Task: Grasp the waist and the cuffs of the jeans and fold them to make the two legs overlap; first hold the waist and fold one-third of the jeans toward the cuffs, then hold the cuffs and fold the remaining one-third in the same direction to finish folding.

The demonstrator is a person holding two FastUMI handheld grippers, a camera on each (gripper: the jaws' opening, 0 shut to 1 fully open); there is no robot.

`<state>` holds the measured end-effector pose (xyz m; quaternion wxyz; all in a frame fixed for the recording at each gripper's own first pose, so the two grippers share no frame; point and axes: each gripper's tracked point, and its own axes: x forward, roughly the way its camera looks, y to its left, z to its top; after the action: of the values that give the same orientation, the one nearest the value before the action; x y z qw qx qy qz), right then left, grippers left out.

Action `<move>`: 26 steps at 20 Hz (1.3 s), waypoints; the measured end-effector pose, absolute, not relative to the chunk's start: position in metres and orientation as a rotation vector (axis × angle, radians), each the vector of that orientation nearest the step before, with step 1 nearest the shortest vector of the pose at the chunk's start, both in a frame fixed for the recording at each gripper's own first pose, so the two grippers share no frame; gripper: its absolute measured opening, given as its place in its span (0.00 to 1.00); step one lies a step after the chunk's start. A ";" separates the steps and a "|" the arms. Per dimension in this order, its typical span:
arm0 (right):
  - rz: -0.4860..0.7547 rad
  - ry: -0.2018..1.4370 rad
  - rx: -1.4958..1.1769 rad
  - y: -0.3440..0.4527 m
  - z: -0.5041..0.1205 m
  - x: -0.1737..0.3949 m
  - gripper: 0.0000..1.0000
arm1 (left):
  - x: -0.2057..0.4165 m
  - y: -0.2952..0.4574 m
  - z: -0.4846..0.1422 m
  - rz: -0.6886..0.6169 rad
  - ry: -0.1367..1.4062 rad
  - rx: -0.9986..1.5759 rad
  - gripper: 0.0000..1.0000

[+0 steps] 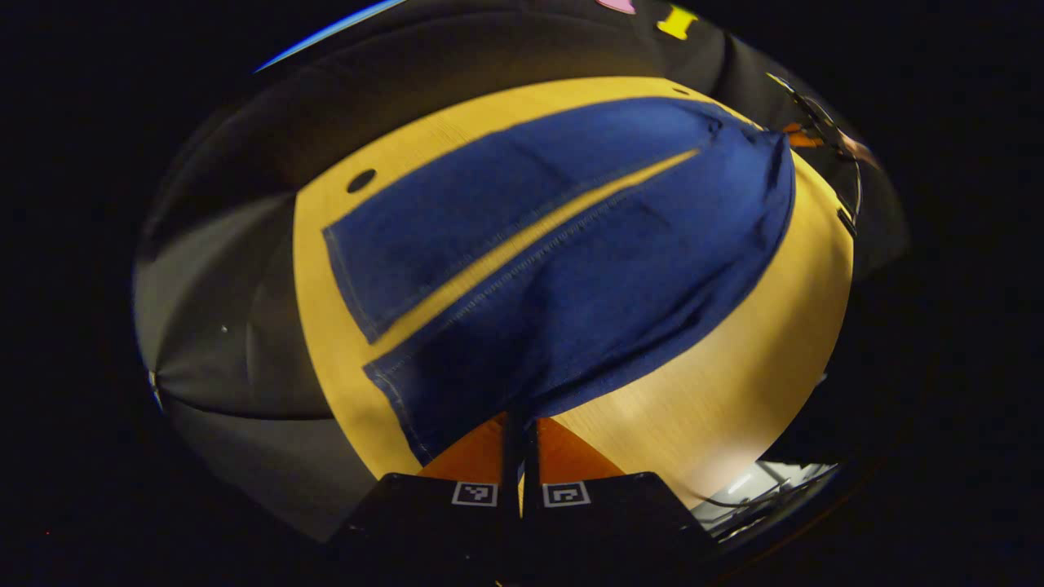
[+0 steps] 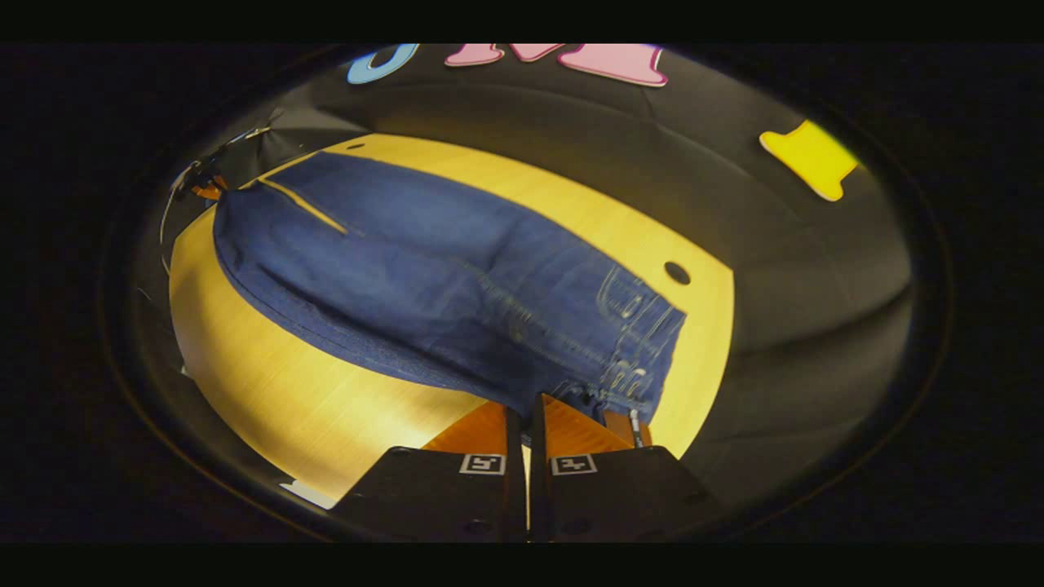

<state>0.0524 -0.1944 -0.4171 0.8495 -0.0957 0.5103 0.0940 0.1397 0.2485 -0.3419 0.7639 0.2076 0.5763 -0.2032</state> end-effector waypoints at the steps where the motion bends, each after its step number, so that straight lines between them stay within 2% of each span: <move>1: 0.177 1.046 -0.193 -0.196 -0.406 0.064 0.06 | 0.158 0.247 -0.332 -0.415 1.227 0.413 0.06; 2: 0.153 1.006 -0.182 -0.198 -0.388 0.081 0.06 | 0.177 0.242 -0.322 -0.379 1.191 0.362 0.06; 3: 0.141 0.980 -0.186 -0.199 -0.376 0.090 0.11 | 0.190 0.237 -0.315 -0.360 1.178 0.331 0.06; 4: 0.116 0.956 -0.188 -0.204 -0.362 0.107 0.11 | 0.216 0.241 -0.310 -0.326 1.164 0.324 0.06; 5: 0.083 0.929 -0.170 -0.209 -0.353 0.129 0.06 | 0.237 0.247 -0.317 -0.296 1.161 0.349 0.06; 6: 0.053 0.915 -0.151 -0.215 -0.358 0.144 0.06 | 0.259 0.248 -0.329 -0.272 1.163 0.374 0.06; 7: 0.030 0.907 -0.138 -0.221 -0.362 0.155 0.00 | 0.267 0.246 -0.338 -0.253 1.170 0.370 0.08; 9: -0.009 0.904 -0.133 -0.230 -0.374 0.176 0.00 | 0.282 0.241 -0.354 -0.219 1.189 0.311 0.06; 10: -0.028 0.911 -0.132 -0.232 -0.385 0.185 0.06 | 0.294 0.238 -0.360 -0.197 1.188 0.275 0.06; 14: -0.098 0.957 -0.110 -0.231 -0.427 0.228 0.06 | 0.340 0.240 -0.386 -0.092 1.163 0.183 0.06; 15: -0.109 0.973 -0.102 -0.229 -0.435 0.236 0.05 | 0.346 0.242 -0.390 -0.067 1.147 0.205 0.02; 17: -0.126 1.010 -0.091 -0.228 -0.453 0.245 0.05 | 0.362 0.245 -0.392 -0.017 1.093 0.259 0.09; 18: -0.137 1.031 -0.077 -0.227 -0.461 0.247 0.00 | 0.368 0.246 -0.387 0.008 1.053 0.270 0.12; 19: -0.151 1.046 -0.060 -0.228 -0.470 0.249 0.05 | 0.372 0.249 -0.384 0.024 1.022 0.274 0.29; 20: -0.172 1.050 -0.038 -0.229 -0.476 0.252 0.06 | 0.374 0.250 -0.381 0.022 0.998 0.261 0.45; 21: -0.192 1.047 -0.006 -0.230 -0.478 0.254 0.11 | 0.375 0.249 -0.377 0.019 0.976 0.249 0.62; 22: -0.210 1.042 0.031 -0.232 -0.483 0.257 0.10 | 0.377 0.249 -0.370 0.014 0.948 0.234 0.61; 23: -0.220 1.029 0.074 -0.231 -0.477 0.259 0.40 | 0.377 0.248 -0.363 0.014 0.913 0.203 0.70; 25: -0.232 0.982 0.135 -0.231 -0.462 0.267 1.00 | 0.377 0.243 -0.349 0.009 0.844 0.118 0.78; 26: -0.236 0.955 0.166 -0.233 -0.455 0.271 0.99 | 0.377 0.243 -0.340 0.018 0.812 0.077 0.83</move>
<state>0.2712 -0.2329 -0.4549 0.8782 0.0796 0.4578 -0.1131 0.3771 0.2431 -0.3396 0.9179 0.0373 0.3950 0.0089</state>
